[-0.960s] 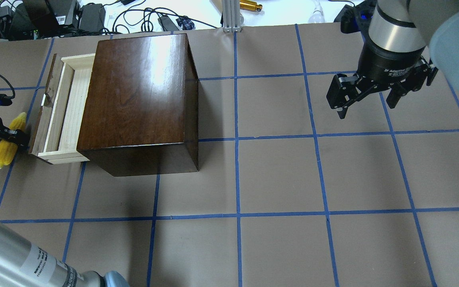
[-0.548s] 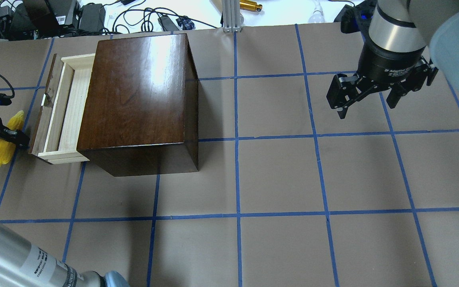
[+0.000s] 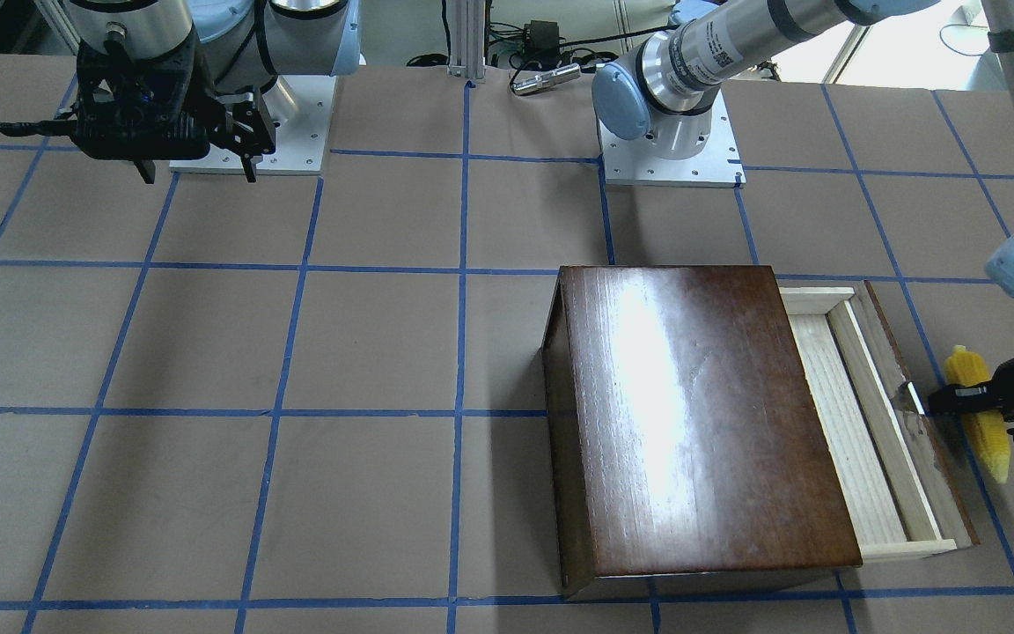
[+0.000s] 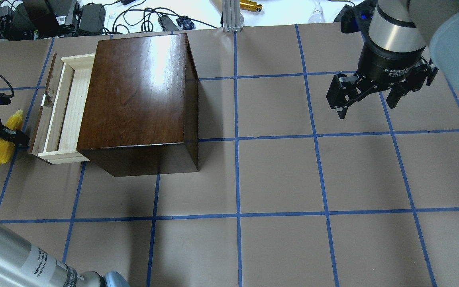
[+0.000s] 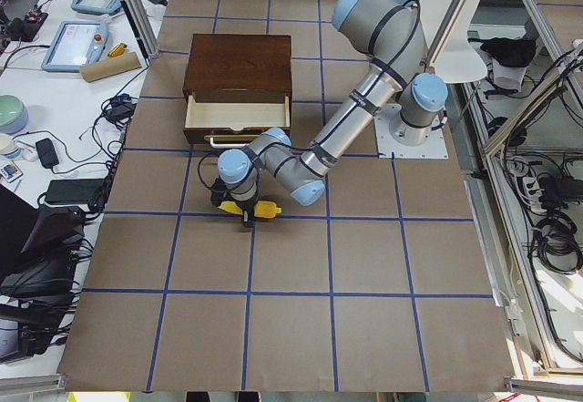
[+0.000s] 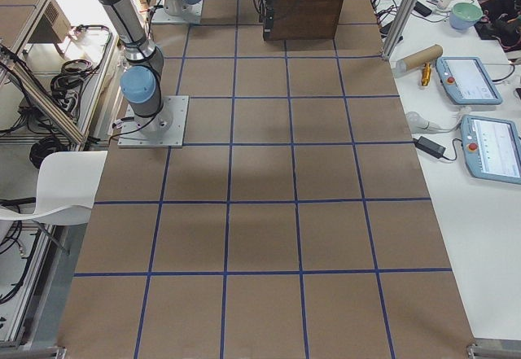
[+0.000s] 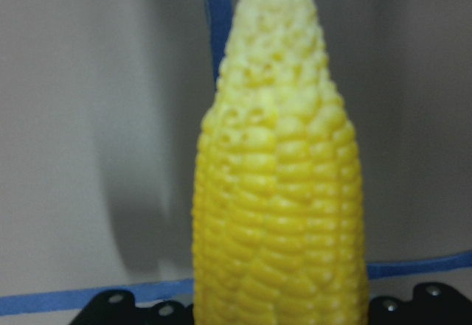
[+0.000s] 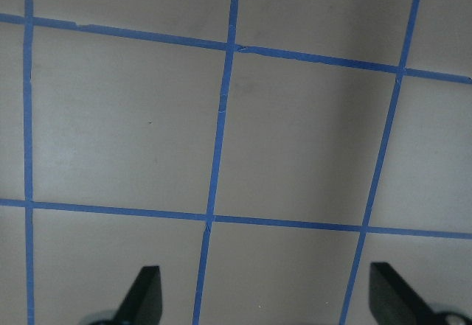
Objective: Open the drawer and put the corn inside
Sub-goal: 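Lift the corn and carry it over the open drawer with the left gripper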
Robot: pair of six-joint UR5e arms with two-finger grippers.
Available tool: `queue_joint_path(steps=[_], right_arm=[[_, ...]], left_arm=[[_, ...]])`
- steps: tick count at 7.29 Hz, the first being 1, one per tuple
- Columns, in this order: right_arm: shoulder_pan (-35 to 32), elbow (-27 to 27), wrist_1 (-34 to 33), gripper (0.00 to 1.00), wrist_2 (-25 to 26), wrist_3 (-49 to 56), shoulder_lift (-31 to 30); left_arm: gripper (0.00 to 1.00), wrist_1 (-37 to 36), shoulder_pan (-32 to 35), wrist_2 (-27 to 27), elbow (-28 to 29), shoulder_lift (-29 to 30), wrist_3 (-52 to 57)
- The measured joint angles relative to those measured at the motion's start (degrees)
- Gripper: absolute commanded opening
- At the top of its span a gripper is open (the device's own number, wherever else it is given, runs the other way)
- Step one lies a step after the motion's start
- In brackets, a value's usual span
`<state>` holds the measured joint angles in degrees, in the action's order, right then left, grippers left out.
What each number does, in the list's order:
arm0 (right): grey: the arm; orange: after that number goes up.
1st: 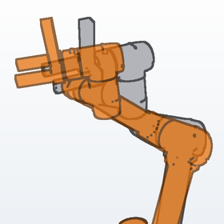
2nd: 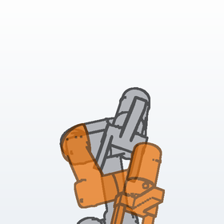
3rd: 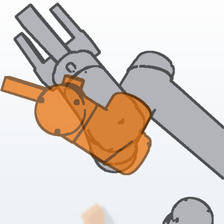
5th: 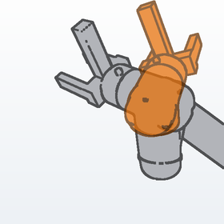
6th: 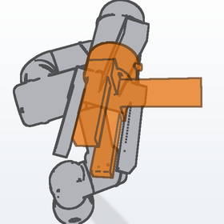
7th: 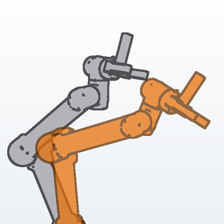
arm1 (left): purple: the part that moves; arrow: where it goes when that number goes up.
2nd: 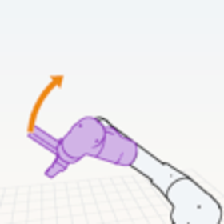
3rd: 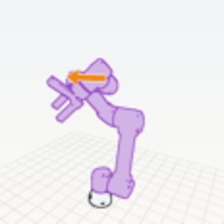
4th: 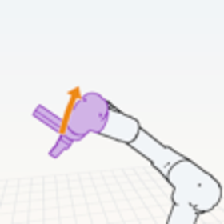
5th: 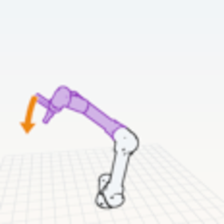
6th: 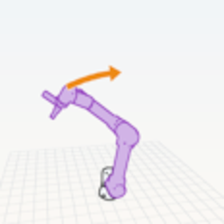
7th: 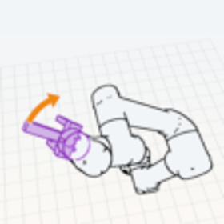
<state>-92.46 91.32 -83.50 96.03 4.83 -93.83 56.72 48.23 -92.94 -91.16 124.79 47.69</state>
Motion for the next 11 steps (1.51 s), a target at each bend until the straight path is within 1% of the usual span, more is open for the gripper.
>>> queue_joint_path(steps=[1,2,3,4,5,6,8,10,11], right_arm=[[0.00,0.00,0.00,1.00,0.02,0.00,-0.02],[0.00,0.00,0.00,1.00,0.01,0.00,-0.03],[0.00,0.00,0.00,1.00,-0.01,0.00,-0.03],[0.00,0.00,0.00,1.00,0.01,0.00,-0.01],[0.00,0.00,0.00,1.00,0.02,0.00,-0.02],[0.00,0.00,0.00,1.00,0.03,0.00,-0.01],[0.00,0.00,0.00,1.00,0.01,0.00,-0.01],[0.00,0.00,0.00,1.00,-0.05,0.00,-0.03],[0.00,0.00,0.00,1.00,-0.05,0.00,-0.03]], left_arm=[[0.00,1.31,0.40,-0.05,0.40,-1.52,0.02],[0.00,4.28,0.92,-0.06,0.83,-4.23,0.01],[0.00,9.24,1.82,0.09,2.12,-7.63,-0.13],[0.00,15.85,3.25,0.45,4.64,-10.59,-0.99],[0.00,22.77,5.41,0.82,7.82,-12.76,-3.20],[0.00,27.35,8.02,1.60,10.09,-14.27,-6.02],[0.00,30.16,13.95,3.66,11.05,-16.14,-14.51],[0.00,29.55,19.18,4.20,9.96,-16.40,-23.31],[0.00,28.44,20.61,4.24,9.02,-16.26,-25.72]])
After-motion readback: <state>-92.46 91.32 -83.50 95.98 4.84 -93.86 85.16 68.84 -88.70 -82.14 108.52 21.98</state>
